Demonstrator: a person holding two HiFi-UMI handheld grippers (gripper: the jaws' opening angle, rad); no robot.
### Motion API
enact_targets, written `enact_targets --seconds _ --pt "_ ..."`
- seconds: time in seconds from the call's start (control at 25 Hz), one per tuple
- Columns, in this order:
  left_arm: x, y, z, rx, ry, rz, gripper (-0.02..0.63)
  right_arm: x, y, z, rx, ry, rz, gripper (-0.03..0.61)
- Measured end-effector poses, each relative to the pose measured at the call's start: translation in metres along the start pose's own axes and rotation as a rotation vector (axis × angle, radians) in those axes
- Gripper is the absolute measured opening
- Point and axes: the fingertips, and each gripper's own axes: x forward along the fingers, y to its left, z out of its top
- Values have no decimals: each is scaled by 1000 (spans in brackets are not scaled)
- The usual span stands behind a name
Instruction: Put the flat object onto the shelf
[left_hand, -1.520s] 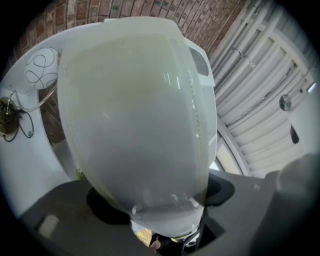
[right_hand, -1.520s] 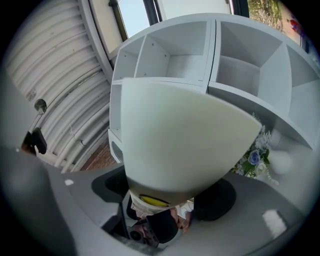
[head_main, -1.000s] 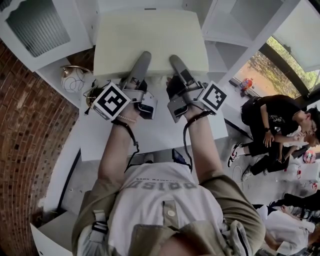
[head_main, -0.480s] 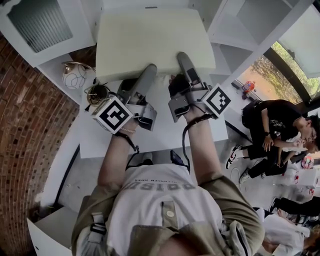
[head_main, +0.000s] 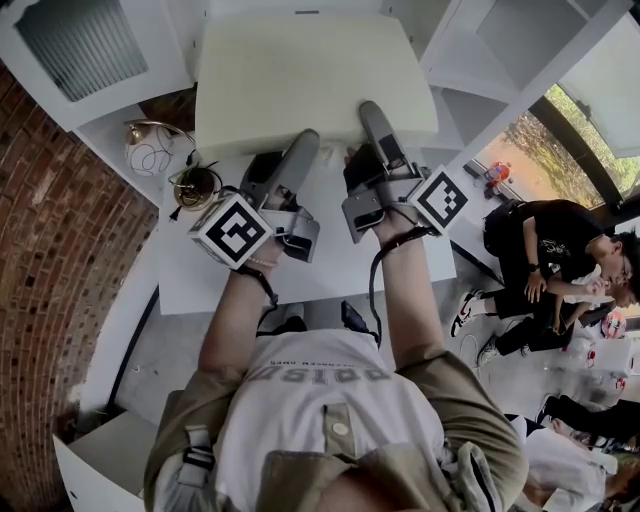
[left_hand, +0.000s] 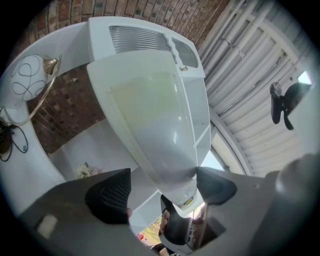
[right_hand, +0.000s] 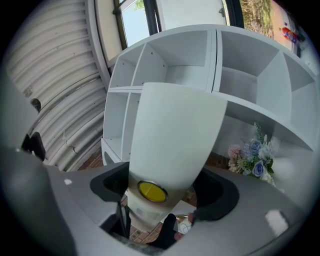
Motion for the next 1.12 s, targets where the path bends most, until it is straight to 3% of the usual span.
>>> enact_targets --seconds 0.6,1.12 --pt "27 -1 28 34 -27 -11 413 1 23 -17 -47 85 83 387" --pt "49 7 27 31 -22 -1 413 7 -1 -9 -70 72 15 204"
